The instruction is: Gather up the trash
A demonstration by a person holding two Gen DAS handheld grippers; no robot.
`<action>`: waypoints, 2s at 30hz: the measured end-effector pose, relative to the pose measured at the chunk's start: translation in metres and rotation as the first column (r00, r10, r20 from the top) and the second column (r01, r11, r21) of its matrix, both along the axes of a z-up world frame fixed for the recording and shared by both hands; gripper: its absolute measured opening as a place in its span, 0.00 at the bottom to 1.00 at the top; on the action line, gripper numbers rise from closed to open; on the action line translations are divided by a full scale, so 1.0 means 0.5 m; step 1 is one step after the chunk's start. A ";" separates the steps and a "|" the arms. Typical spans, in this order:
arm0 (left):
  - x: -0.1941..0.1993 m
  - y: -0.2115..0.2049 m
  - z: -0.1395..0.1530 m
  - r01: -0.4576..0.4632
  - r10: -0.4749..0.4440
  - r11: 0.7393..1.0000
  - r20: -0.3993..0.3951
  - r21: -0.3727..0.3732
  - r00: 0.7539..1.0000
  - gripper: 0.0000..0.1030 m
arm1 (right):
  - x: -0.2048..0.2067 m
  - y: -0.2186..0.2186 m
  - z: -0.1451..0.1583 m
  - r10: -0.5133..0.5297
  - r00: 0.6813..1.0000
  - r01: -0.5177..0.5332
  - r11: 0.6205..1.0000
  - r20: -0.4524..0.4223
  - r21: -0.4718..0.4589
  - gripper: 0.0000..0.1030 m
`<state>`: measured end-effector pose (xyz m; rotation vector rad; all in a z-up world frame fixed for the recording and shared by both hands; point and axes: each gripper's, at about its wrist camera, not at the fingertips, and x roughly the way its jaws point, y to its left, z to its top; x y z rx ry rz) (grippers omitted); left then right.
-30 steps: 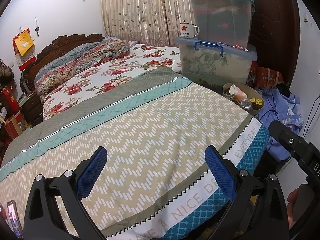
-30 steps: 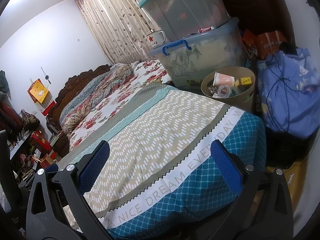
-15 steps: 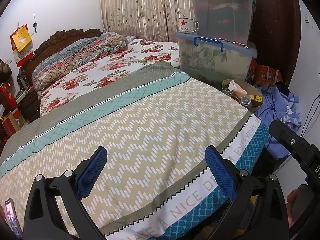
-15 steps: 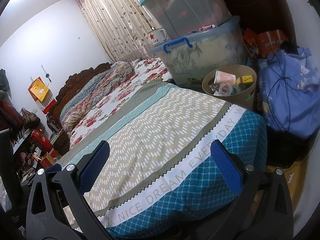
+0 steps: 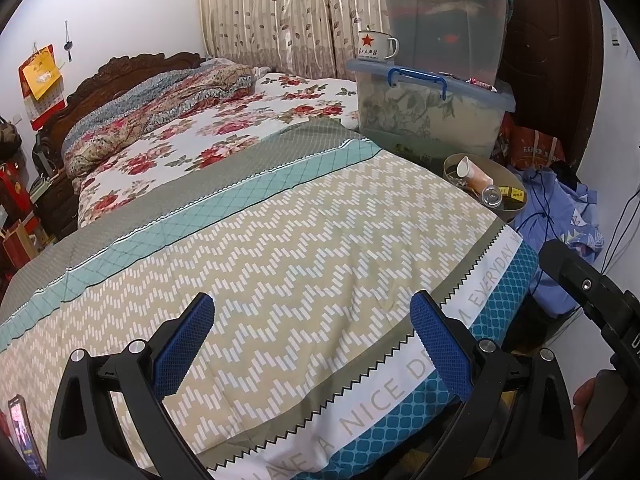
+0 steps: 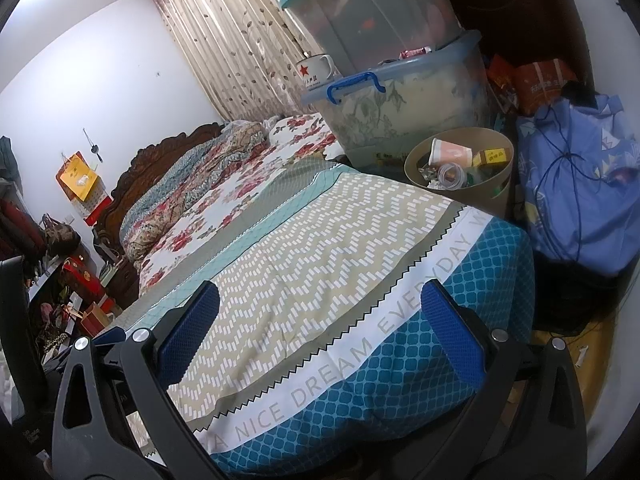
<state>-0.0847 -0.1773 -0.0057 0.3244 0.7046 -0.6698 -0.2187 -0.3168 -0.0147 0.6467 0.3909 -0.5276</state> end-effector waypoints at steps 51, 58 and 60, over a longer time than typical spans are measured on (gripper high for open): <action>0.011 0.002 -0.008 -0.004 0.005 1.000 -0.027 0.003 1.000 0.92 | 0.006 -0.004 -0.016 0.001 1.000 -0.001 1.000 -0.004 0.007 0.97; 0.014 0.006 -0.005 -0.026 0.026 1.000 -0.028 0.001 0.999 0.92 | -0.001 -0.004 -0.016 0.007 1.000 -0.007 1.000 -0.002 0.001 0.97; 0.018 0.007 -0.007 -0.037 0.037 0.999 -0.036 0.001 0.999 0.92 | -0.003 -0.006 -0.019 0.005 1.000 -0.005 1.000 -0.004 0.007 0.97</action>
